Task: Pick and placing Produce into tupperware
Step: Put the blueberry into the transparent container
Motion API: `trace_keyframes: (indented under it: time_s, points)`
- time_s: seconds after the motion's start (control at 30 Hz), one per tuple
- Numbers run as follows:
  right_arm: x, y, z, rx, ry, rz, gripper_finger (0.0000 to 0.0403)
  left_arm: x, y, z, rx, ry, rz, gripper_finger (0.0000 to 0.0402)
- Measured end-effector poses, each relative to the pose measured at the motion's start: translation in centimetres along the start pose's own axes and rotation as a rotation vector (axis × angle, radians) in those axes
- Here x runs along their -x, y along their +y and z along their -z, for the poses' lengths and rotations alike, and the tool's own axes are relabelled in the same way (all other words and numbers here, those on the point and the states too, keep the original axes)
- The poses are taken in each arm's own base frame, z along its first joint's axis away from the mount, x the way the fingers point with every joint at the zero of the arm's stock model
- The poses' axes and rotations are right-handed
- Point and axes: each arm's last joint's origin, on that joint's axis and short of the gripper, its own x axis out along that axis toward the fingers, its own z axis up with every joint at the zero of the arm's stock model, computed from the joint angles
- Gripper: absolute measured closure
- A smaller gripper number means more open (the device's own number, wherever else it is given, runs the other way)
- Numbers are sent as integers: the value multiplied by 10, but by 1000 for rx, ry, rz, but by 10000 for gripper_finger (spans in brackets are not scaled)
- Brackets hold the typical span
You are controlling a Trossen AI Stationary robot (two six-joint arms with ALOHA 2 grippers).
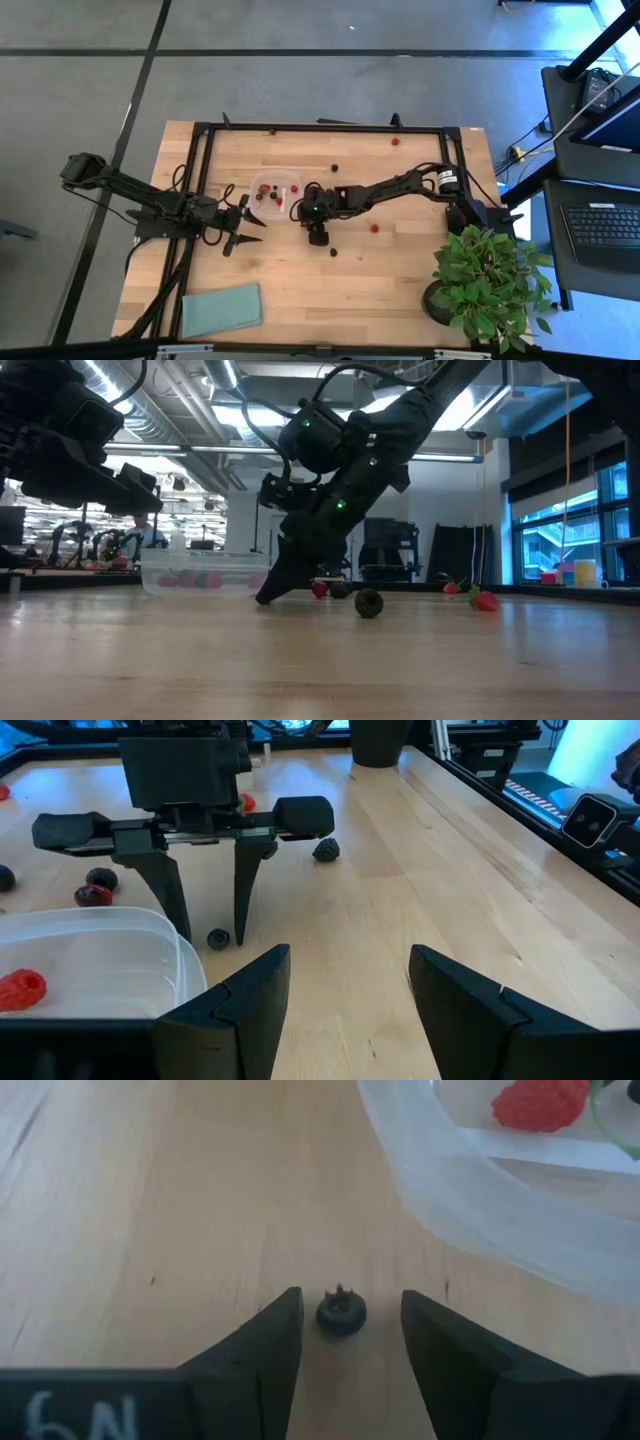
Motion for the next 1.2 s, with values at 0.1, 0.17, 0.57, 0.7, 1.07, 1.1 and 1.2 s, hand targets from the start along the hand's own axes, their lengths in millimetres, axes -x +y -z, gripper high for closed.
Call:
trace_keyframes:
  time_s: [0.1,0.17,0.57,0.7,1.07,1.1,1.2]
  points:
    - [0,0,0,0,1,-2,258,0,0,0,0,0,0,202]
    - [0,0,0,1,2,-4,280,0,0,0,0,0,0,202]
    - [0,0,0,-1,2,-1,340,0,0,0,0,0,0,202]
    - [0,0,0,-18,2,0,335,0,0,0,0,0,0,202]
    - [21,-6,-20,1,72,14,341,0,0,1,23,11,-1,202]
    - [24,-8,-24,0,56,16,342,0,0,1,23,12,-1,202]
    - [30,-13,-33,15,28,20,344,0,0,1,24,12,0,202]
